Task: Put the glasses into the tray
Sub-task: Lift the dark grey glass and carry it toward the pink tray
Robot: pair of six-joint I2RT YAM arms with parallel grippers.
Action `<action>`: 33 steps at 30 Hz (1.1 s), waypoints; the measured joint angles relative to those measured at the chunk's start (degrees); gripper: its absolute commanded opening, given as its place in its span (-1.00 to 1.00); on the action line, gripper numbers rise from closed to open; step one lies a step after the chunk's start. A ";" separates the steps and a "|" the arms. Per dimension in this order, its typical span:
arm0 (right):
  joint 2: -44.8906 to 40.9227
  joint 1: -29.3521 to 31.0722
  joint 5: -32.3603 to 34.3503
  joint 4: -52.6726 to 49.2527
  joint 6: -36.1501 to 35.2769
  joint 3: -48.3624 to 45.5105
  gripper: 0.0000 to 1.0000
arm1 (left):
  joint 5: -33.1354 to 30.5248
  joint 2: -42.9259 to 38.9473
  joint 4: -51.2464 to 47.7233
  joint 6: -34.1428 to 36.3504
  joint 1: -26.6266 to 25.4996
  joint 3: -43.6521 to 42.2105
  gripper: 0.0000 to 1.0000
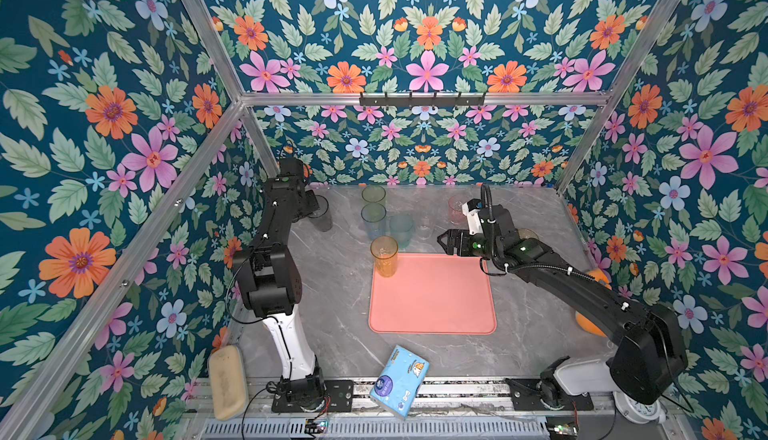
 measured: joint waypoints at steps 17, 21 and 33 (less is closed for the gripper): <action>0.00 0.00 -0.04 0.00 0.02 -0.09 0.87 | -4.44 -12.61 -11.82 5.77 -7.28 -2.62 -1.00; 0.00 0.00 -0.07 0.02 0.02 -0.07 0.87 | -6.16 -14.91 -14.64 5.88 -10.71 -3.26 -1.00; -0.22 0.00 -0.04 0.00 0.02 -0.07 0.87 | -7.89 -20.57 -18.40 5.60 -18.38 -9.66 -1.00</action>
